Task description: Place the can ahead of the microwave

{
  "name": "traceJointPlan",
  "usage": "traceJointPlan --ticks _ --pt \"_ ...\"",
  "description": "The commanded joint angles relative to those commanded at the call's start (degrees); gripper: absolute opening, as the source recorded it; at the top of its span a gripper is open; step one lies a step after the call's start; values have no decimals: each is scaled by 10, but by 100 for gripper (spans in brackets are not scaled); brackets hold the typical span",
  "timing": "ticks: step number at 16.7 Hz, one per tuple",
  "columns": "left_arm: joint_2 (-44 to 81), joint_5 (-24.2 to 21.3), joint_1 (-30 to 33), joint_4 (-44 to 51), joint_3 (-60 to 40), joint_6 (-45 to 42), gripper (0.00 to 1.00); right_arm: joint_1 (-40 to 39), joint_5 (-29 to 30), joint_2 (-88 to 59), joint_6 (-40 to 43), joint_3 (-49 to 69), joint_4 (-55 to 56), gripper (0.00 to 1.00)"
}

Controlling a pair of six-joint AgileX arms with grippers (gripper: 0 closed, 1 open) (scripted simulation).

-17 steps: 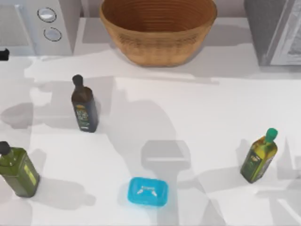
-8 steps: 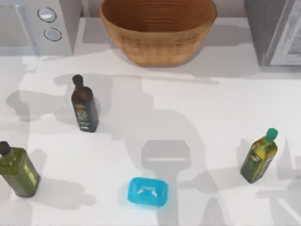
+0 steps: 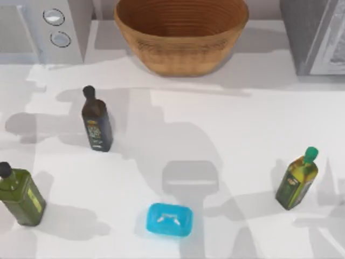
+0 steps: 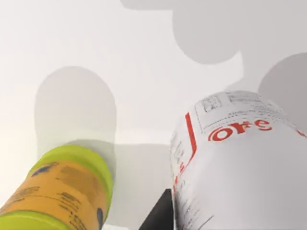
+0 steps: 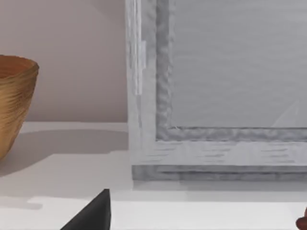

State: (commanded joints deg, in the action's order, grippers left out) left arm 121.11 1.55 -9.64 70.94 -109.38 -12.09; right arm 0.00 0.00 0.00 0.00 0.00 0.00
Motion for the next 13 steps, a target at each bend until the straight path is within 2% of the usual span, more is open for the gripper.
traceJointPlan --ticks 8,13 --pt "33 -16 5 8 31 13 0 0 0 0 0 0 0 100" --pt "33 -16 5 8 31 13 38 0 0 0 0 0 0 100"
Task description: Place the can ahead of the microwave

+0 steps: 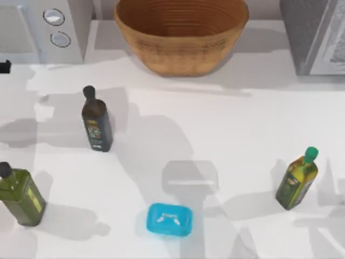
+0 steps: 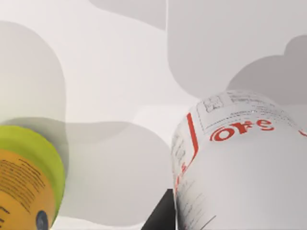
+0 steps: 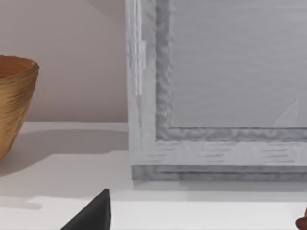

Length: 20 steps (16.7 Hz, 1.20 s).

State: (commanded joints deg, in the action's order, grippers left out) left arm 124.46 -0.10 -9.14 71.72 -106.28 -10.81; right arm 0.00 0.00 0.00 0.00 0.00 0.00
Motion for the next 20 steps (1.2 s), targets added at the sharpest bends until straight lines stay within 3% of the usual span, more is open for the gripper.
traceJointPlan --ticks 8,20 --pt "0 0 0 0 0 0 98 0 0 0 0 0 0 100" --pt "-6 4 -5 -10 -14 3 100 0 0 0 0 0 0 100"
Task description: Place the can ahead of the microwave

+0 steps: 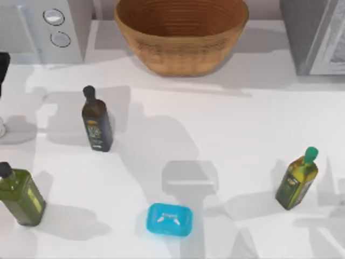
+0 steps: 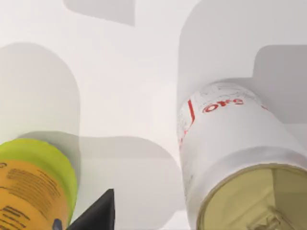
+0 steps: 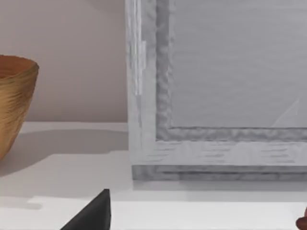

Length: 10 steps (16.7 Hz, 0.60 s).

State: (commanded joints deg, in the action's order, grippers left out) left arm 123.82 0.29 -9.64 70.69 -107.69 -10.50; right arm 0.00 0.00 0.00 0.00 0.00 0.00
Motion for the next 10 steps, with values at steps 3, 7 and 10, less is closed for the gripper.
traceJointPlan --ticks 3,7,10 --pt "-13 8 -12 -28 -38 3 100 0 0 0 0 0 0 100" --pt "-16 13 -31 -52 -93 -6 100 0 0 0 0 0 0 100" --pt "-8 12 -39 -44 -110 -12 100 0 0 0 0 0 0 100"
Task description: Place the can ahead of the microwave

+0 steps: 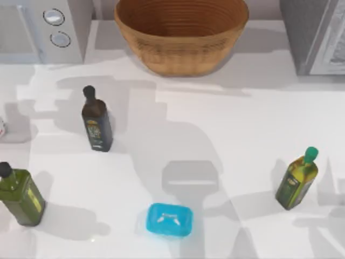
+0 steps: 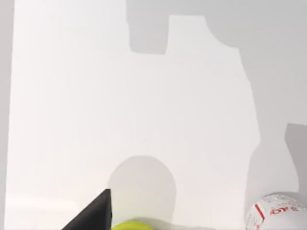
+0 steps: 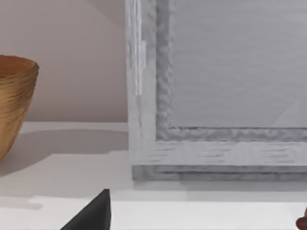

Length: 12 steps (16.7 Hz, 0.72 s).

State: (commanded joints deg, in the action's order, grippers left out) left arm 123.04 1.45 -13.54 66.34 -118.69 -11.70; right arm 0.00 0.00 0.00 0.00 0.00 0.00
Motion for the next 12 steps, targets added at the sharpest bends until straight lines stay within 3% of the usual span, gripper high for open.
traceJointPlan --ticks 12 --pt "14 -15 44 144 33 10 100 0 0 0 0 0 0 100"
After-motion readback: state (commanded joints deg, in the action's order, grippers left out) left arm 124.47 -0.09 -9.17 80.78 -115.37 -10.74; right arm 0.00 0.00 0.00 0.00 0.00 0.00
